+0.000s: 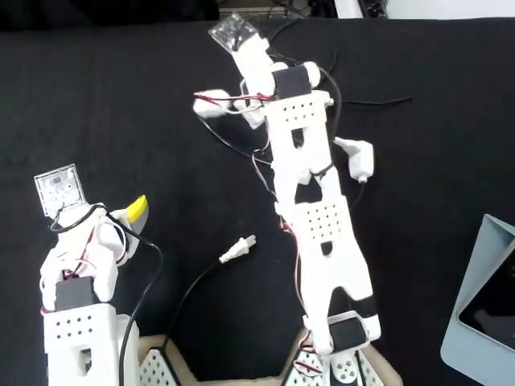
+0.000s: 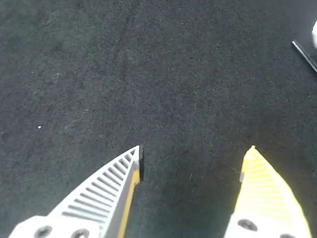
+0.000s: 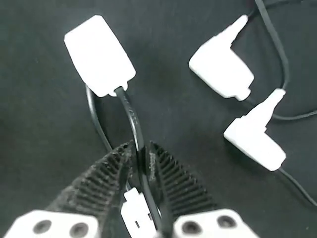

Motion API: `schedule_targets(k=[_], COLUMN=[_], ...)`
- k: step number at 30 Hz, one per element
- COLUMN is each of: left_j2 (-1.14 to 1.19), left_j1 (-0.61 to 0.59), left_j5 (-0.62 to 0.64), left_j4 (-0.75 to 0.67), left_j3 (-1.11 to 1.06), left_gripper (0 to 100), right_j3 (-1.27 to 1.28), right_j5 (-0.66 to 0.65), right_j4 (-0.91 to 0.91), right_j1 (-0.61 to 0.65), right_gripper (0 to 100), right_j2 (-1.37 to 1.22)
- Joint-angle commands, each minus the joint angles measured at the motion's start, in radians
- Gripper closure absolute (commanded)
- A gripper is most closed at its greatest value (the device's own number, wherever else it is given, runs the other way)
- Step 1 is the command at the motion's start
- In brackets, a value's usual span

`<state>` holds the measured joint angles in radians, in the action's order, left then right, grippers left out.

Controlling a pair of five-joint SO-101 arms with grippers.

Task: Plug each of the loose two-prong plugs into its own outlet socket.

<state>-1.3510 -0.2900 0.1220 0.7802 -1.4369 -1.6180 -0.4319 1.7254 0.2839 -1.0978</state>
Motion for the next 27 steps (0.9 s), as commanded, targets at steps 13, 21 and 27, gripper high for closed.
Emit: schedule_targets(k=[13, 21, 27], left_j2=[-0.008, -0.008, -0.008], left_j1=[-0.002, -0.01, -0.013], left_j5=[-0.011, -0.009, -0.009], left_j4=[-0.018, -0.017, -0.017], left_j3=[0.01, 0.027, 0.027], left_gripper=[68, 68, 68], right_j3=[0.272, 0.881, 1.251], right_j5=[0.066, -0.021, -0.16], right_j4=[0.044, 0.037, -0.061], right_j1=[0.16, 0.224, 0.236], right_gripper=[98.7, 98.7, 98.7], right_j2=[0.358, 0.74, 0.903])
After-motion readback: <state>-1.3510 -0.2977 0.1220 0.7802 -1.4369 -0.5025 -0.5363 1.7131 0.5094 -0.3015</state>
